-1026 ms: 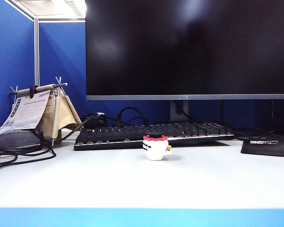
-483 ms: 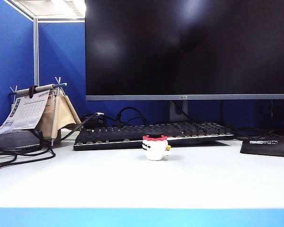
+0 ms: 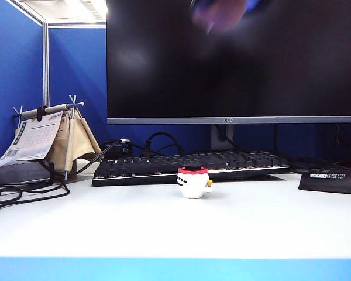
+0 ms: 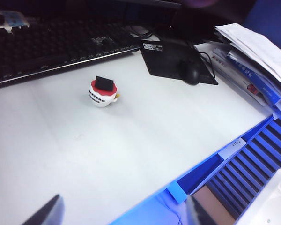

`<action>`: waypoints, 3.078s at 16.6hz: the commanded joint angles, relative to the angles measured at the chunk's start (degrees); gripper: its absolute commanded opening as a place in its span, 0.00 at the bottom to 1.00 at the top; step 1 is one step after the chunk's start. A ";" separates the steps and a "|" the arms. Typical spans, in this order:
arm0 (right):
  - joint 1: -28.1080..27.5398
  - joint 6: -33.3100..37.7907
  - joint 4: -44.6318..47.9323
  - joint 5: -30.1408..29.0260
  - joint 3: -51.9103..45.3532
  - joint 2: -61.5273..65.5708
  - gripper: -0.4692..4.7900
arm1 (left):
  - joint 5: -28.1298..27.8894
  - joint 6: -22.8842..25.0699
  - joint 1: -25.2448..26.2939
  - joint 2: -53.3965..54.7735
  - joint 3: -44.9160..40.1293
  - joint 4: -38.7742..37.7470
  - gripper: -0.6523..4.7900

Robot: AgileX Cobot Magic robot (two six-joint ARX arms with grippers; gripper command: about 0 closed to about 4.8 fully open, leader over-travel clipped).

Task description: Place the kiwi on top of the doll with a flat head.

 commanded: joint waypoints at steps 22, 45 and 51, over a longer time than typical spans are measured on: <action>-0.09 -2.82 -7.26 5.27 15.34 33.40 0.17 | -0.26 0.26 0.02 0.07 -2.01 -0.04 0.74; -0.13 -2.73 -7.91 6.21 15.34 36.13 0.64 | -2.64 1.31 0.02 0.09 -2.01 0.15 0.74; -0.13 -2.32 -6.49 6.51 15.37 33.44 0.75 | -2.64 1.29 0.02 0.09 -2.01 0.22 0.75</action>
